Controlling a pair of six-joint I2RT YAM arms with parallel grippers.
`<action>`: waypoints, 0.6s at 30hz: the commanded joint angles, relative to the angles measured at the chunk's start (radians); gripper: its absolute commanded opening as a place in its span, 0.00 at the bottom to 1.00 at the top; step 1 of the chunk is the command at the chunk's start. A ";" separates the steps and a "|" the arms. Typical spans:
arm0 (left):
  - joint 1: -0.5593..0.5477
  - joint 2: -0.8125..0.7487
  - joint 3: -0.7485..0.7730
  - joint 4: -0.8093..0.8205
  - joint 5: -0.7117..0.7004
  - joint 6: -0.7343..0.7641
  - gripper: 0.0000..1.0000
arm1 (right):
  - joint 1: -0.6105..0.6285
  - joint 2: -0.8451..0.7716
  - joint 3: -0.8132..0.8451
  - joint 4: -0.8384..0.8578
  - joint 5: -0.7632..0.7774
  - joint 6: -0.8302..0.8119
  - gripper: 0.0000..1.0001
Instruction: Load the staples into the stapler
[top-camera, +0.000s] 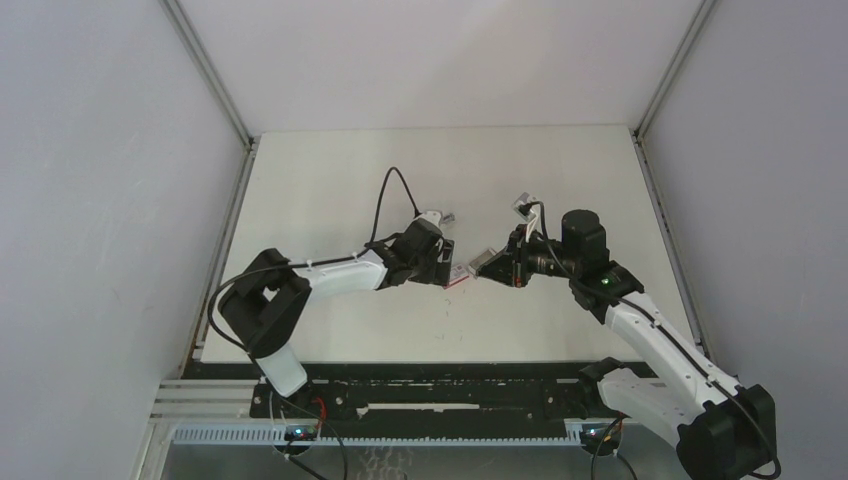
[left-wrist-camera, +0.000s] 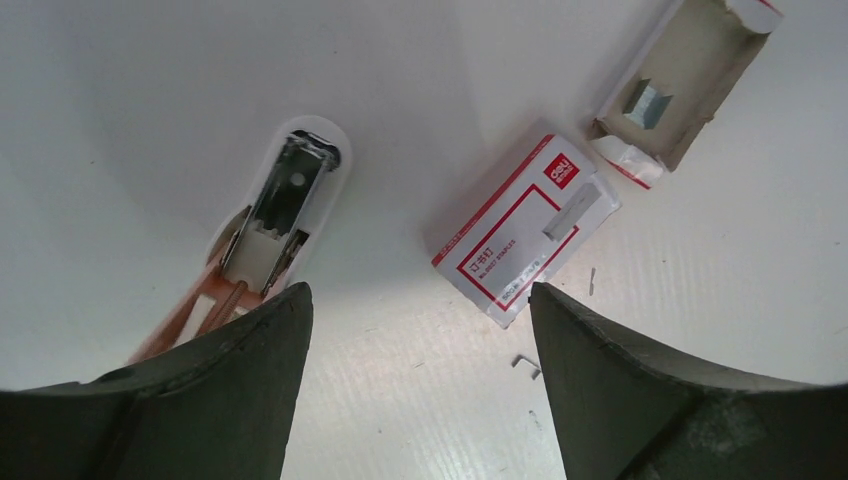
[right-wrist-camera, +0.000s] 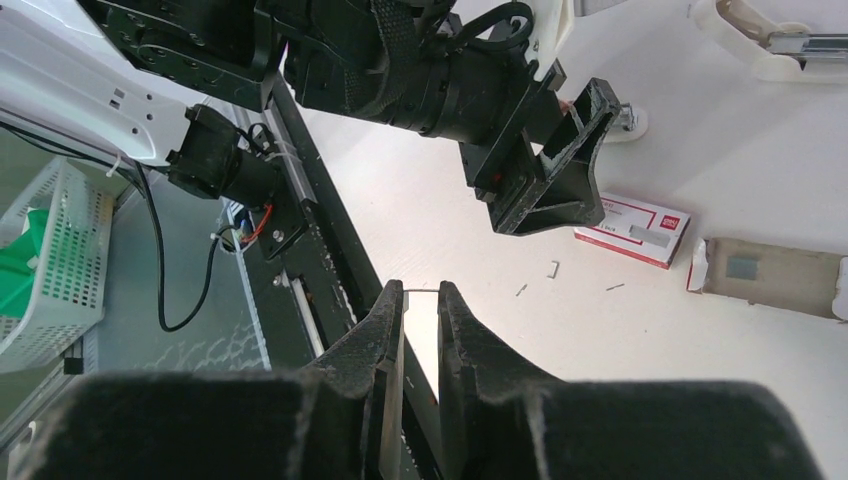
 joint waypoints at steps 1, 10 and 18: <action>-0.007 0.002 0.051 -0.017 -0.056 0.033 0.84 | -0.003 -0.001 0.004 0.053 -0.016 0.014 0.09; -0.007 -0.007 0.032 -0.019 -0.112 0.047 0.85 | -0.003 0.007 -0.009 0.069 -0.005 0.019 0.09; -0.011 -0.087 -0.065 0.053 -0.100 0.061 0.85 | 0.001 0.024 -0.029 0.102 0.001 0.029 0.09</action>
